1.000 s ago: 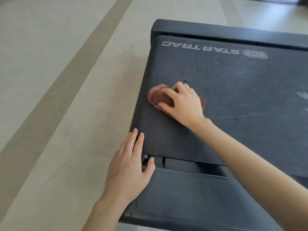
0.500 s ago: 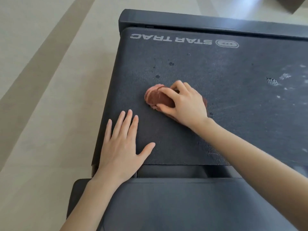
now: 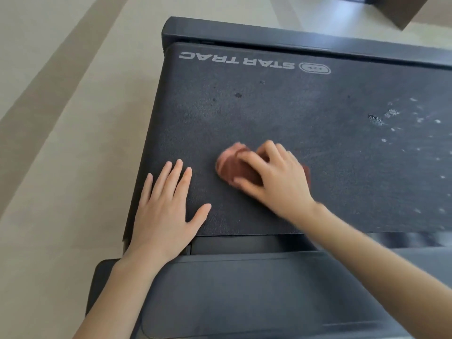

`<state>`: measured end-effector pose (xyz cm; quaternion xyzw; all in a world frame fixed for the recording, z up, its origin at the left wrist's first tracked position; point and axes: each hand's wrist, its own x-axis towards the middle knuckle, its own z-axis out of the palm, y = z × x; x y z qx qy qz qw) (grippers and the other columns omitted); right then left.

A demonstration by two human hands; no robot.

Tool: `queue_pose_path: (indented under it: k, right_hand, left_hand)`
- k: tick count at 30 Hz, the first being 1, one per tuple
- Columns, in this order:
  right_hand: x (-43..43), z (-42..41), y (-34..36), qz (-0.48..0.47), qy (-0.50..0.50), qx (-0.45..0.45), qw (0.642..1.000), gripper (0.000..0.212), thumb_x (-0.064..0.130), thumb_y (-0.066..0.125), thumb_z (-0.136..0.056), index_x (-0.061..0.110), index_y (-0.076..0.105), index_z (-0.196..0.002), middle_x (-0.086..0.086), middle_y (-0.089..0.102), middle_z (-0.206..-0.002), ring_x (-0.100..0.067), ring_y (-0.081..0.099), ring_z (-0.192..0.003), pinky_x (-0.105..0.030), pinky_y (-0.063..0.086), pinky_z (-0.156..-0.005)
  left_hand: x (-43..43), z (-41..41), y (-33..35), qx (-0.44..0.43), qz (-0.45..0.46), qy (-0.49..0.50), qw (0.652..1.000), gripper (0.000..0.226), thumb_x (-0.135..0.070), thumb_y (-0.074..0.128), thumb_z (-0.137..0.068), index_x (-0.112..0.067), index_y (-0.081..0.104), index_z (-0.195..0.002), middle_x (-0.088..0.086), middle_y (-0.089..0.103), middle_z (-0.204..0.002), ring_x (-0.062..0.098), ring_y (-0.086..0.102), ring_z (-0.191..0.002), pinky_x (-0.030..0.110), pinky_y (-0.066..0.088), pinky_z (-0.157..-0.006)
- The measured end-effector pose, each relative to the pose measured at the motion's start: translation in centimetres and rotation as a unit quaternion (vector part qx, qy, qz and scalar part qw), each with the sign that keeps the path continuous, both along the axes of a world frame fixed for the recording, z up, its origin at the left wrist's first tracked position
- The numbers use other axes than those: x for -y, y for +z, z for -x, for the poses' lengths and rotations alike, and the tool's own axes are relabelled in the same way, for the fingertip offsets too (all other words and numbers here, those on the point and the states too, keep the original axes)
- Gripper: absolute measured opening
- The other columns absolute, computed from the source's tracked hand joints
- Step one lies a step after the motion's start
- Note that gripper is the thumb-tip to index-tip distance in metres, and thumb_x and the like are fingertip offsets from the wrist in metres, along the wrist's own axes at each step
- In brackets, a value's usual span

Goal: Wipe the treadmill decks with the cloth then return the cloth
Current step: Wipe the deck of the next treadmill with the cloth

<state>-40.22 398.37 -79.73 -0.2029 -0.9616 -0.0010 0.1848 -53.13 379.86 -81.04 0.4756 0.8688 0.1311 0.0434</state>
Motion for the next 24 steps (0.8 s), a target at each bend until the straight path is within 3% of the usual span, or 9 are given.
queue_pose_path:
  k: [3, 7, 10, 15, 20, 24]
  right_hand:
    - [2.6, -5.5, -0.4, -0.003, 0.027, -0.007, 1.0, 0.05, 0.065, 0.051, -0.083, 0.024, 0.065, -0.107, -0.005, 0.056, -0.095, -0.026, 0.053, -0.081, -0.035, 0.045, -0.067]
    - [0.4, -4.4, -0.9, -0.035, 0.042, -0.022, 0.998, 0.046, 0.063, 0.055, -0.082, 0.022, 0.067, -0.1, -0.003, 0.057, -0.09, -0.025, 0.054, -0.077, -0.034, 0.045, -0.064]
    - [-4.3, -0.3, -1.0, -0.055, -0.013, -0.017, 0.998, 0.046, 0.06, 0.055, -0.082, 0.019, 0.065, -0.101, -0.007, 0.056, -0.09, -0.029, 0.054, -0.079, -0.038, 0.047, -0.065]
    - [-12.1, 5.2, -0.7, -0.08, -0.09, 0.006, 0.993, 0.049, 0.058, 0.052, -0.085, 0.019, 0.058, -0.114, -0.014, 0.054, -0.099, -0.033, 0.054, -0.09, -0.037, 0.044, -0.069]
    - [-12.3, 6.2, -0.7, -0.066, -0.155, 0.007, 0.986, 0.049, 0.056, 0.05, -0.087, 0.019, 0.054, -0.118, -0.015, 0.054, -0.104, -0.034, 0.052, -0.096, -0.039, 0.041, -0.078]
    - [-7.3, 1.7, 0.0, -0.034, -0.068, 0.002, 0.997, 0.047, 0.055, 0.055, -0.085, 0.017, 0.059, -0.113, -0.011, 0.053, -0.093, -0.03, 0.053, -0.084, -0.037, 0.041, -0.073]
  left_hand:
    - [-0.1, -0.2, -0.1, -0.011, 0.013, 0.003, 1.0, 0.075, -0.061, 0.022, -0.091, -0.016, 0.012, -0.15, 0.002, 0.001, -0.159, 0.016, -0.006, -0.145, 0.043, -0.001, -0.118]
    - [-2.8, -0.4, 0.0, -0.023, 0.031, -0.005, 0.999, 0.081, -0.061, 0.023, -0.086, -0.013, 0.008, -0.149, 0.006, -0.002, -0.159, 0.018, -0.007, -0.145, 0.046, -0.001, -0.117]
    - [-5.0, -0.7, -0.2, -0.031, 0.024, -0.001, 0.999, 0.079, -0.061, 0.019, -0.087, -0.012, 0.01, -0.149, 0.006, 0.0, -0.159, 0.019, -0.006, -0.145, 0.049, -0.002, -0.117]
    - [-5.2, -0.9, -0.5, -0.029, -0.019, 0.005, 0.999, 0.078, -0.06, 0.014, -0.084, -0.015, 0.03, -0.145, 0.008, 0.022, -0.155, 0.022, 0.013, -0.144, 0.052, 0.007, -0.115]
    - [-5.0, -0.6, -0.6, -0.027, -0.026, 0.0, 0.999, 0.073, -0.06, 0.017, -0.086, -0.019, 0.026, -0.147, 0.005, 0.016, -0.157, 0.019, 0.007, -0.145, 0.048, 0.001, -0.116]
    - [-4.9, -0.8, -0.5, -0.033, -0.018, -0.007, 0.999, 0.07, -0.057, 0.024, -0.09, -0.018, 0.022, -0.148, 0.005, 0.012, -0.158, 0.02, 0.004, -0.145, 0.048, 0.001, -0.117]
